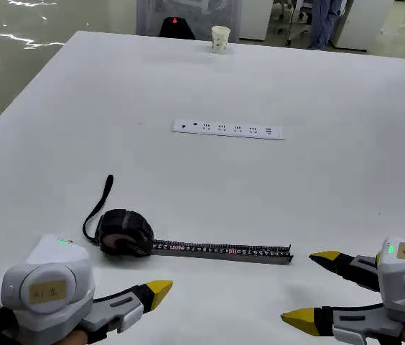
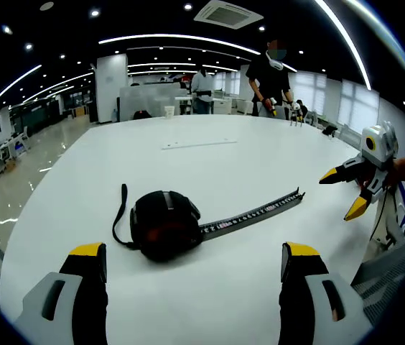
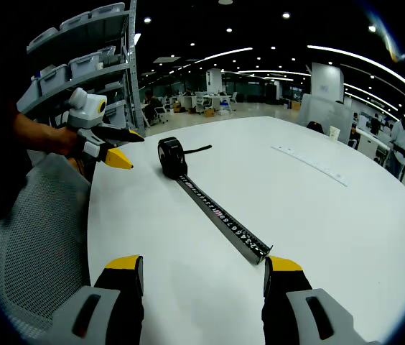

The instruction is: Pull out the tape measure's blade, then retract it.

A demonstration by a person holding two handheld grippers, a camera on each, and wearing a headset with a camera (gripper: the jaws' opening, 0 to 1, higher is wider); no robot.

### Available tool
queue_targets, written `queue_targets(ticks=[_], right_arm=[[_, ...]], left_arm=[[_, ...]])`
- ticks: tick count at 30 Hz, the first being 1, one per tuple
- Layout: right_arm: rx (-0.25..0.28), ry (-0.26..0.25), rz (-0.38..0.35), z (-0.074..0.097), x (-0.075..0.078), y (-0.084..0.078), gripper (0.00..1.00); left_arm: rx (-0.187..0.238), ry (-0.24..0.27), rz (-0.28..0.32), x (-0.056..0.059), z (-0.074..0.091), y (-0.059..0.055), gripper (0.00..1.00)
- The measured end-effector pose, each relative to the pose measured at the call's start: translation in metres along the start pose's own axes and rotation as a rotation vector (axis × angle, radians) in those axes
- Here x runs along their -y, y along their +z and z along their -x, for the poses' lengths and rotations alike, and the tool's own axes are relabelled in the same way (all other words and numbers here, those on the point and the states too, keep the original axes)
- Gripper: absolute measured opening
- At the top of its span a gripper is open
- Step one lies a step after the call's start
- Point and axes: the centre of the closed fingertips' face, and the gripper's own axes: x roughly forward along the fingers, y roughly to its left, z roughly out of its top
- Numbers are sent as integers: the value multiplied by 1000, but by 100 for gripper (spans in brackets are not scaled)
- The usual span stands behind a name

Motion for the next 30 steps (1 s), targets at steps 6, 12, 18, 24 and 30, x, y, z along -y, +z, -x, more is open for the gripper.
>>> queue_targets(ticks=[6, 12, 18, 24, 30], right_arm=[[-31, 22, 36, -5, 10, 0, 61], [-60, 32, 68, -8, 21, -2, 56], [-97, 49, 95, -13, 30, -7, 51], [-126, 60, 120, -17, 40, -8, 46], [-153, 73, 151, -22, 50, -9, 42]], left_arm=[[2, 11, 9, -5, -8, 3, 99], [3, 19, 12, -8, -16, 7, 99], [6, 31, 27, -13, -26, 12, 99], [8, 49, 34, -18, -34, 16, 98], [-1, 58, 47, -22, -41, 16, 96]])
